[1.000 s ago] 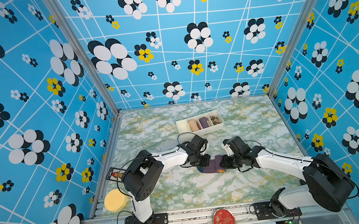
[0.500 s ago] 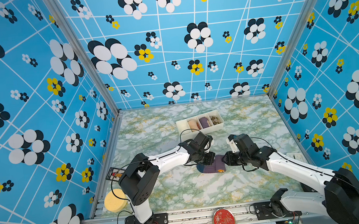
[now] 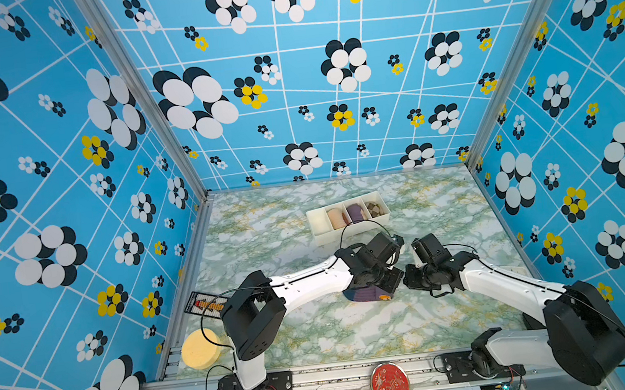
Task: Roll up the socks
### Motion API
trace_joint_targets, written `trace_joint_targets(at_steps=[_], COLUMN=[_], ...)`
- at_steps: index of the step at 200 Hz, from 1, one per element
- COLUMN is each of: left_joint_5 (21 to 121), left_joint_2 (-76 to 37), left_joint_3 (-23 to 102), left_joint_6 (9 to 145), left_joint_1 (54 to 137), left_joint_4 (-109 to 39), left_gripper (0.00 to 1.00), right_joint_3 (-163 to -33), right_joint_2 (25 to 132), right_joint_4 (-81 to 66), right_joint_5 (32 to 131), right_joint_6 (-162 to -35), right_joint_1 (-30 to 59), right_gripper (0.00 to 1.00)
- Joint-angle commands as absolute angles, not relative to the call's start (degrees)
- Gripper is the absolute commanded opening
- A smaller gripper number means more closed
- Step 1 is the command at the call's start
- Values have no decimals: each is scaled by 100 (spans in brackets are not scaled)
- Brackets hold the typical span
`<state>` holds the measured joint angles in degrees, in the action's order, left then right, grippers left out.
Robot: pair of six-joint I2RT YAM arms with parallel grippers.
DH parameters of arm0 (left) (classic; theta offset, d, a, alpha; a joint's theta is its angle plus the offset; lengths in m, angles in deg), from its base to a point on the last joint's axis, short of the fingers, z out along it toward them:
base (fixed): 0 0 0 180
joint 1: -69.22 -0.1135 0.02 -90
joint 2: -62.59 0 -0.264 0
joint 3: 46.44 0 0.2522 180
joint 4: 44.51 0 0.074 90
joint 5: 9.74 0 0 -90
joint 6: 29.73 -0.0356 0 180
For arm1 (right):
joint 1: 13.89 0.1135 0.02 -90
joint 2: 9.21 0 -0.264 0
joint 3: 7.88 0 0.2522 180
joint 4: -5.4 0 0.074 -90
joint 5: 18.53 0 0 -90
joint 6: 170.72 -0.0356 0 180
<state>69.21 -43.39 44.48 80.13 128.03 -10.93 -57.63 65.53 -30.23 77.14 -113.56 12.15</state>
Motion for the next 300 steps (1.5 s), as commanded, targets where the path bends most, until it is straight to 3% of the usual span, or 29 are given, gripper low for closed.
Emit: trace_joint_targets(at_steps=[1, 58, 177, 220, 275, 300], left_joint_5=[6956, 7024, 6579, 6548, 6757, 6758], left_joint_2=[-4677, -5044, -4511, -3913, -3392, -3476], left_joint_3=[4654, 4576, 3681, 3468, 2641, 2437], left_joint_6=[7895, 7973, 8181, 8190, 8249, 8252], left_joint_1=[12811, 12627, 12222, 12112, 11251, 11149], left_joint_4=[-819, -773, -1593, -1756, -1677, -1831], left_gripper=[0, 0, 0, 0, 0, 0], right_joint_3=[-5776, -5718, -5716, -5560, -5026, -4778], right_joint_2=[6733, 6825, 7287, 7200, 6979, 6835], right_joint_4=[-2823, -2658, -2020, -1431, -555, -23], right_joint_5=[7913, 8081, 8890, 9336, 9835, 9889], right_joint_6=[-11412, -11412, -11399, -11748, -12383, -12751], right_joint_1=[1173, 1177, 1174, 1177, 1251, 1417], right_gripper=[24, 24, 24, 27, 36, 44])
